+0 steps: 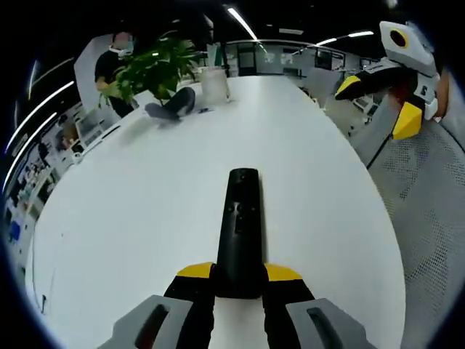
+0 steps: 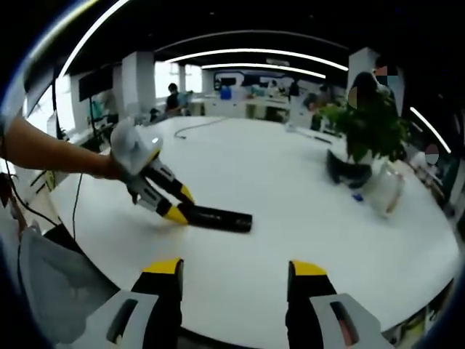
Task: Press the specified remote control buttons in sequence, fully releasing each button before pressing the next.
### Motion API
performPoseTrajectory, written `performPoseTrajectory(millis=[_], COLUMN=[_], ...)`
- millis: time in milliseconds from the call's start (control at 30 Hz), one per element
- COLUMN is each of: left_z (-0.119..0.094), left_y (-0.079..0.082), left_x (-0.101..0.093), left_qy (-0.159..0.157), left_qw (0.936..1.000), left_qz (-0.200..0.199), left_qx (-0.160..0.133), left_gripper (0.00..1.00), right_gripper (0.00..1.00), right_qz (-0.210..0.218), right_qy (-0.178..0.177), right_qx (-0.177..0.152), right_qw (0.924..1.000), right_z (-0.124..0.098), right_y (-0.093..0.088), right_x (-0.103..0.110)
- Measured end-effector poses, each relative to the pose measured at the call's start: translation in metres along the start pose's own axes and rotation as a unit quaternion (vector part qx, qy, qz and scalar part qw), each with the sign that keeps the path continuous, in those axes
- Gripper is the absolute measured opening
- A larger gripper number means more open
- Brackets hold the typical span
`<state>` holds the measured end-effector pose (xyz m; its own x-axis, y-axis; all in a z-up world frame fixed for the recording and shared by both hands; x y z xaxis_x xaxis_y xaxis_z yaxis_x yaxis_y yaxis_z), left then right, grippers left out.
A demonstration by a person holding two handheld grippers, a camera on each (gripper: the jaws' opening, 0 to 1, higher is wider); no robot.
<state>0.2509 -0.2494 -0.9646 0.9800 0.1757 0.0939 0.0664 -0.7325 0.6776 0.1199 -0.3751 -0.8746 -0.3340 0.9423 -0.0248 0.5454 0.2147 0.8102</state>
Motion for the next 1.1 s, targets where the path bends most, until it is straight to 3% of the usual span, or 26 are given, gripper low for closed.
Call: performPoseTrajectory(millis=[300,533,600,733,967,1100], left_z=[0.003,0.007,0.008,0.011,0.011,0.010], left_y=[-0.002,-0.007,-0.005,-0.004,-0.006,-0.007], left_x=[0.038,0.044,0.044,0.040,0.041,0.045], left_qy=[0.004,-0.001,-0.001,-0.013,-0.017,0.007], left_qw=[0.9995,0.9983,0.9988,0.9991,0.9987,0.9966], left_qz=[0.013,0.024,0.020,-0.017,-0.038,-0.072], left_qx=[0.028,0.052,0.045,0.036,0.029,0.039], left_gripper=[0.24,0.24,0.24,0.24,0.24,0.30], right_gripper=[0.55,0.54,0.54,0.56,0.56,0.57], right_qz=[-0.001,-0.001,-0.001,-0.002,-0.003,-0.003], right_qy=[0.001,-0.002,-0.003,-0.003,0.001,0.002], right_qx=[0.004,0.005,0.003,0.005,-0.001,-0.001], right_qw=[1.0000,1.0000,1.0000,1.0000,1.0000,1.0000], right_z=[0.001,0.001,0.001,0.002,0.001,0.001], right_y=[-0.001,-0.002,-0.001,-0.002,0.000,0.000], right_x=[0.000,-0.002,-0.002,-0.002,0.000,0.000])
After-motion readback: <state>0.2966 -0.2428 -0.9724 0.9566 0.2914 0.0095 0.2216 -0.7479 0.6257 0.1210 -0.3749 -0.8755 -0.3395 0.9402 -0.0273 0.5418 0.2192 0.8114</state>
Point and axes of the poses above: the point that each gripper's makers call its tool centre point, and the gripper's own axes: z roughly forward along the fingers, x roughly to its left, y roughly out of its top, the point moved 1 cm from there along -z, roughly backward along the fingers, and after that the axes turned 2 degrees about -x, right-handed, at the moved point
